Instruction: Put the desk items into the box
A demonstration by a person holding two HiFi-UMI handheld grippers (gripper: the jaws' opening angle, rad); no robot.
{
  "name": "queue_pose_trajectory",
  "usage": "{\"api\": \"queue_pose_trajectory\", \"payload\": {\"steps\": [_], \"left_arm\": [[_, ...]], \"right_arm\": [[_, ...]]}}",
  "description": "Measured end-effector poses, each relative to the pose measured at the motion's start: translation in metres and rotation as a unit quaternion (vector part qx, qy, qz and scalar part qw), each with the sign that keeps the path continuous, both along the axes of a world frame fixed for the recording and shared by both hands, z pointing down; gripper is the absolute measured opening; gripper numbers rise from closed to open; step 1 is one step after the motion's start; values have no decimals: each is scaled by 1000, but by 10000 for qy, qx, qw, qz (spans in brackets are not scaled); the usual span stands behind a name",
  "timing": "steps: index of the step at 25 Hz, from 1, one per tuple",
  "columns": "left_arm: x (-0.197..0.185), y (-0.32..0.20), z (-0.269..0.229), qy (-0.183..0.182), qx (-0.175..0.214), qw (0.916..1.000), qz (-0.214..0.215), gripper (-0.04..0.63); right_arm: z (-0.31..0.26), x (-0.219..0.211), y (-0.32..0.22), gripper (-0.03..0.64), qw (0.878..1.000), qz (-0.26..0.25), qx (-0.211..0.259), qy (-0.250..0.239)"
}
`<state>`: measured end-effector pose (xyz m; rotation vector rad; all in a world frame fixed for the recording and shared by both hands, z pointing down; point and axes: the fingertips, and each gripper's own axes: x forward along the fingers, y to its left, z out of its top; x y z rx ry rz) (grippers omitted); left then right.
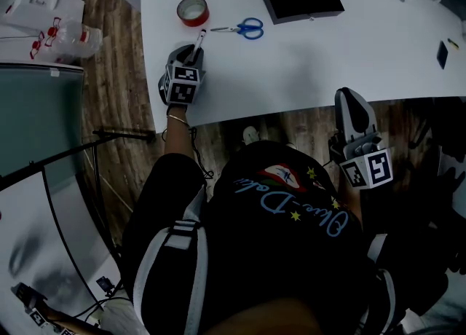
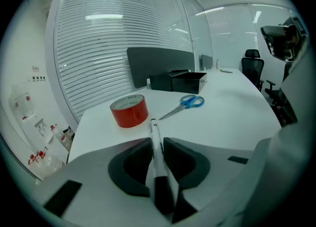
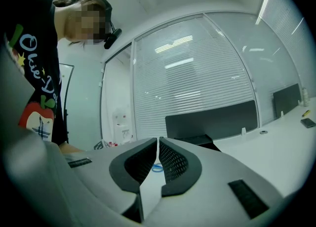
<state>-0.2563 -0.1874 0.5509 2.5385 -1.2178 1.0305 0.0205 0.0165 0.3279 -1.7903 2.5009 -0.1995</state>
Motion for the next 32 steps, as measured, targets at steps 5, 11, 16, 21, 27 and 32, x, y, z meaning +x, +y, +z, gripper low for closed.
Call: {"api": "queue_pose_trajectory", "payload": {"steps": [5, 11, 16, 21, 27, 32], "left_arm": [[-1, -3, 0, 6, -48, 10000, -17, 80], [-6, -5, -7, 217, -88, 9995, -233, 78], [-11, -8, -18, 480, 45, 9980, -400, 80], [-12, -4, -35, 895, 110, 9945, -524, 78], [-9, 12, -61, 1150, 280, 9917, -493, 78], [-9, 21, -86, 1320, 521, 9886, -510, 78]], "right_arm": [[0, -1, 0, 25, 10000, 23, -14, 8], [0, -3, 0, 25, 10000, 51, -25, 25], [1, -5, -2, 25, 10000, 40, -50, 43], [2, -10, -8, 25, 10000, -54, -49, 37], [3, -22, -15, 25, 9997, -224, -36, -6], [5, -30, -19, 25, 9993, -365, -6, -59]]}}
